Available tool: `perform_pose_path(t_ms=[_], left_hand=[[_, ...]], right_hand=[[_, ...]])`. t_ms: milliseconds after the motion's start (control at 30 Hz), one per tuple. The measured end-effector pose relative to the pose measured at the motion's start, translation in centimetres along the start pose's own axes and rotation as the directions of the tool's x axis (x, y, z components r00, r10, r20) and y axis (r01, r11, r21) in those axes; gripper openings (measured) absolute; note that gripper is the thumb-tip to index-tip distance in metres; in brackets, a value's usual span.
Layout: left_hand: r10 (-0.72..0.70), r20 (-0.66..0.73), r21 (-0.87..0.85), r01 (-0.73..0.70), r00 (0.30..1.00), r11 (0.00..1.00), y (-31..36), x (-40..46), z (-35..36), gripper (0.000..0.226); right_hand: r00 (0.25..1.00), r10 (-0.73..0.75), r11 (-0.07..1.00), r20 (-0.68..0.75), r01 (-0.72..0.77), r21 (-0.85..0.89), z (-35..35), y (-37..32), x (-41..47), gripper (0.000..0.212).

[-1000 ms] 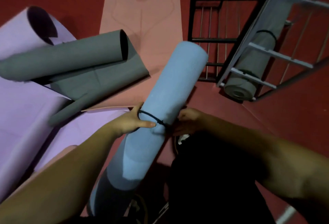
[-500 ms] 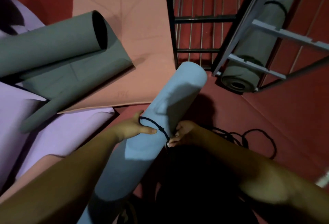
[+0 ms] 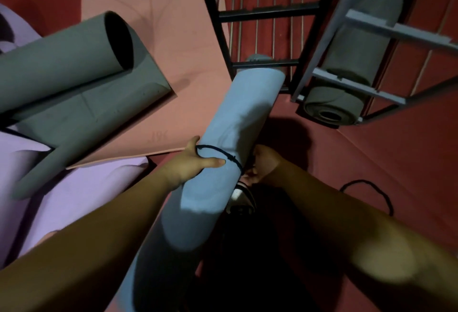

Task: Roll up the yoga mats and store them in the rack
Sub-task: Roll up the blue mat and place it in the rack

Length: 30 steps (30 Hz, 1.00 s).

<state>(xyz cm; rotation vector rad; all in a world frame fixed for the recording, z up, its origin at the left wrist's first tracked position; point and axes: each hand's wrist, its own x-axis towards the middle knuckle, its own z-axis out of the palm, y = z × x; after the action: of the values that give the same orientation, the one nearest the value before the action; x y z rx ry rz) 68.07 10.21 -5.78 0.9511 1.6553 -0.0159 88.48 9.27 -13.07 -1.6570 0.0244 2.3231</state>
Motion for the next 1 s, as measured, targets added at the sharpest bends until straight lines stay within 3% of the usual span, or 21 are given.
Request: perform_pose_path(t_ms=[200, 333, 433, 533, 633, 667, 700, 767, 833, 933, 1000], left_hand=[[0.05, -0.032, 0.01, -0.049, 0.998, 0.999, 2.8, 2.0, 1.2, 0.121], [0.092, -0.027, 0.019, -0.091, 0.995, 0.996, 5.1, 3.8, 1.0, 0.141], [0.107, -0.025, -0.011, -0.108, 0.994, 0.994, 6.0, 5.6, 0.6, 0.14], [0.099, 0.044, -0.143, -0.092, 0.994, 0.985, 4.6, 5.7, 1.1, 0.127], [0.049, 0.095, -0.07, -0.042, 0.994, 0.997, 0.9, 5.5, 2.1, 0.139], [0.051, 0.093, -0.059, -0.045, 0.994, 0.997, -0.3, 5.3, 2.5, 0.138], [0.043, 0.086, -0.062, -0.037, 0.995, 0.997, -1.1, 5.0, 2.8, 0.13], [0.041, 0.058, -0.138, -0.032, 0.997, 0.99, -1.6, 3.8, 3.4, 0.091], [0.061, 0.018, -0.183, -0.056, 0.998, 0.981, -2.1, 3.5, 4.1, 0.064], [0.078, -0.032, -0.275, -0.084, 0.996, 0.958, -1.7, 3.4, 4.4, 0.059], [0.084, -0.057, -0.333, -0.098, 0.995, 0.938, -0.8, 3.4, 4.7, 0.068]], right_hand=[[0.989, -0.147, 0.985, -0.036, 0.149, 0.081, -1.2, -1.6, -0.2, 0.029], [0.963, -0.269, 0.949, -0.005, 0.266, 0.169, -1.4, -3.9, -0.2, 0.039], [0.932, -0.342, 0.9, -0.122, 0.362, 0.243, -1.4, -5.8, 0.6, 0.041], [0.887, -0.431, 0.84, -0.165, 0.461, 0.285, -2.2, -6.5, 1.3, 0.032], [0.843, -0.514, 0.802, -0.16, 0.538, 0.258, -3.2, -4.2, 2.9, 0.025], [0.847, -0.519, 0.811, -0.11, 0.529, 0.25, -3.1, -2.2, 3.5, 0.035], [0.871, -0.487, 0.843, -0.069, 0.489, 0.225, -2.9, -0.1, 4.1, 0.054], [0.902, -0.427, 0.895, -0.072, 0.432, 0.111, -2.0, 4.8, 4.6, 0.079], [0.902, -0.424, 0.905, -0.087, 0.425, 0.002, -0.9, 8.4, 4.9, 0.069], [0.88, -0.47, 0.882, -0.067, 0.468, -0.052, -0.1, 9.3, 4.0, 0.083], [0.852, -0.521, 0.854, -0.045, 0.521, -0.01, -0.2, 7.9, 2.9, 0.087]])
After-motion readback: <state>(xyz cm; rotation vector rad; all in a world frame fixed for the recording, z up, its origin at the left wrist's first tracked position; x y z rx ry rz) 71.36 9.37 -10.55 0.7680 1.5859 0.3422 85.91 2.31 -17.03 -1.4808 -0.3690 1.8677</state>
